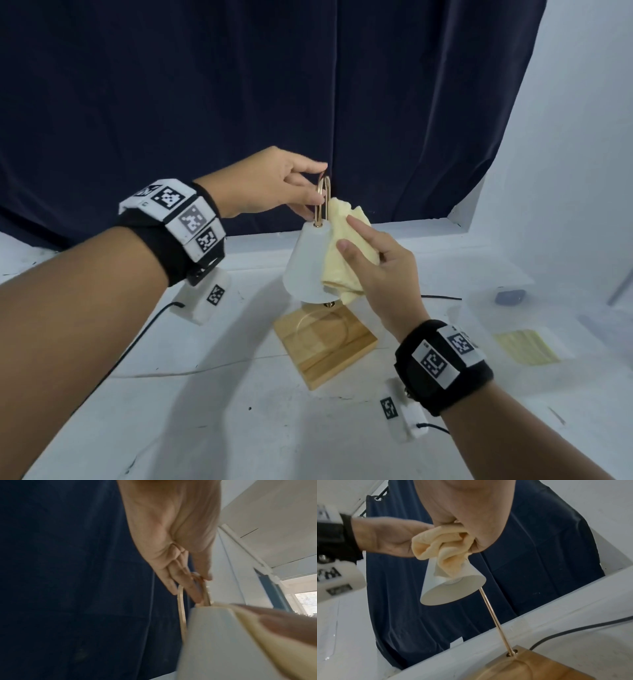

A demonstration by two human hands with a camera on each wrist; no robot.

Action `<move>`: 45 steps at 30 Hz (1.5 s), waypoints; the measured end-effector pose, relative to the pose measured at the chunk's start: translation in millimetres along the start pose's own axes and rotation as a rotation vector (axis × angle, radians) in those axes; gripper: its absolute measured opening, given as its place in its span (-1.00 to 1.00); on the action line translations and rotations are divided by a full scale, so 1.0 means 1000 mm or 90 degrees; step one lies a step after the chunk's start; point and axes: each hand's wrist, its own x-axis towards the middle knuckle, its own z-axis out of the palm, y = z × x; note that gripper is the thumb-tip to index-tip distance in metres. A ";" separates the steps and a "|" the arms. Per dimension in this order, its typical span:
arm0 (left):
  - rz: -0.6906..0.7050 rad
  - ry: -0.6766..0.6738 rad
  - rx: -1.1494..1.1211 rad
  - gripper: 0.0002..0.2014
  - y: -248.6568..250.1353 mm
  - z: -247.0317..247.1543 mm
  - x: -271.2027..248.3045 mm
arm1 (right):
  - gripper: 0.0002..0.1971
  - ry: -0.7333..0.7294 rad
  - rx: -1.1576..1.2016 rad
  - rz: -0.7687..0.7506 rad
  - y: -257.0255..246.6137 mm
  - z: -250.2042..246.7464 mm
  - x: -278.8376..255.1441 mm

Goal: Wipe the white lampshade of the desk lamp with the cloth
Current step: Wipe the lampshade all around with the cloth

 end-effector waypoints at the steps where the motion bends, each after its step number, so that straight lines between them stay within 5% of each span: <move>1: 0.004 -0.008 -0.020 -0.39 -0.006 -0.003 -0.002 | -0.67 0.003 0.006 -0.012 -0.003 0.001 0.001; 10: 0.051 -0.022 -0.053 -0.37 -0.017 -0.006 0.004 | -0.60 -0.011 -0.131 0.002 0.006 0.012 0.002; 15: 0.065 -0.021 -0.020 -0.42 -0.015 -0.010 0.012 | -0.65 0.029 -0.234 -0.067 0.013 0.008 -0.008; 19: 0.074 -0.025 0.014 -0.44 -0.014 -0.013 0.015 | -0.72 -0.058 -0.268 -0.089 -0.013 0.003 0.019; 26: 0.092 -0.015 0.132 -0.49 -0.007 -0.018 0.020 | -0.80 -0.290 -0.246 0.080 -0.061 -0.010 0.058; 35: 0.080 -0.014 0.166 -0.45 -0.013 -0.018 0.021 | -0.71 -0.238 -0.230 0.032 -0.049 -0.007 0.050; 42: 0.071 -0.014 0.109 -0.41 -0.018 -0.014 0.020 | -0.80 -0.172 -0.154 0.158 -0.001 -0.011 0.034; 44: 0.072 -0.021 0.106 -0.43 -0.017 -0.015 0.021 | -0.88 -0.246 -0.280 0.243 0.024 -0.007 0.033; 45: 0.073 -0.025 0.106 -0.45 -0.017 -0.015 0.022 | -0.72 -0.329 -0.363 0.295 0.031 -0.004 0.033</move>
